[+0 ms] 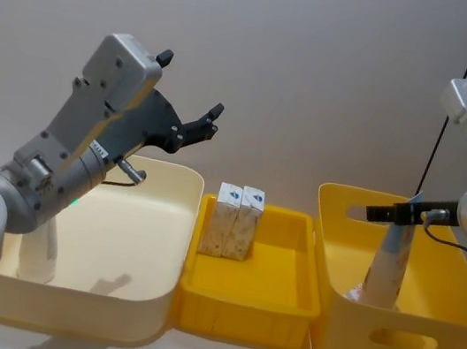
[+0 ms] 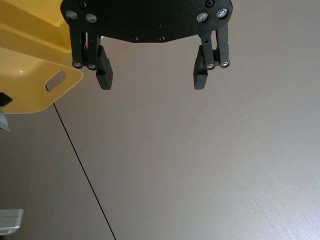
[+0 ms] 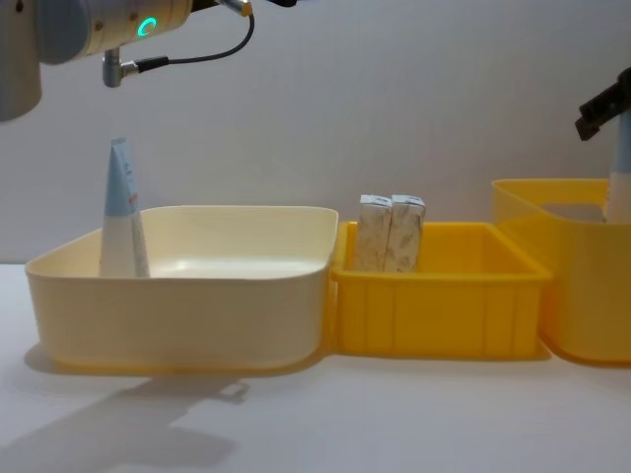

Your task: Bimanual collaborative sorting of washing and personal care products

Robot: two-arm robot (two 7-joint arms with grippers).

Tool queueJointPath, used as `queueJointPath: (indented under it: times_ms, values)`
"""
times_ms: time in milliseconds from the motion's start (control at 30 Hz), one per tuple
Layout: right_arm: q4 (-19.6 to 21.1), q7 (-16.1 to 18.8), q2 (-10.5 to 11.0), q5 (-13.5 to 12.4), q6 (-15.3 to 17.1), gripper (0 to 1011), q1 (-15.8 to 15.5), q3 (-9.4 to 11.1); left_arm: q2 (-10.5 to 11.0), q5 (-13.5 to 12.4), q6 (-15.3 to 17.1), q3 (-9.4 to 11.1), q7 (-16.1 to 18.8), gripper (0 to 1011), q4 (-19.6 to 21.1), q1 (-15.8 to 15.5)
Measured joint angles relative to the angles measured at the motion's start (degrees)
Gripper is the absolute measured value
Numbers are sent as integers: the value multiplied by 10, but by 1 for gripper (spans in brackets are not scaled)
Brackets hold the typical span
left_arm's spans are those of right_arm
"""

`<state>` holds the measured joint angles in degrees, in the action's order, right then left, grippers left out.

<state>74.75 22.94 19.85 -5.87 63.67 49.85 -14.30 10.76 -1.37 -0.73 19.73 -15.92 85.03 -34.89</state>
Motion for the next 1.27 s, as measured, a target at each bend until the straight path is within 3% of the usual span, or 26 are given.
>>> queueJointPath:
  times_ms: [1267]
  values:
    - [-1,1,0,0,2,1001,1,0,0,0,0,0,0,1003,0,0]
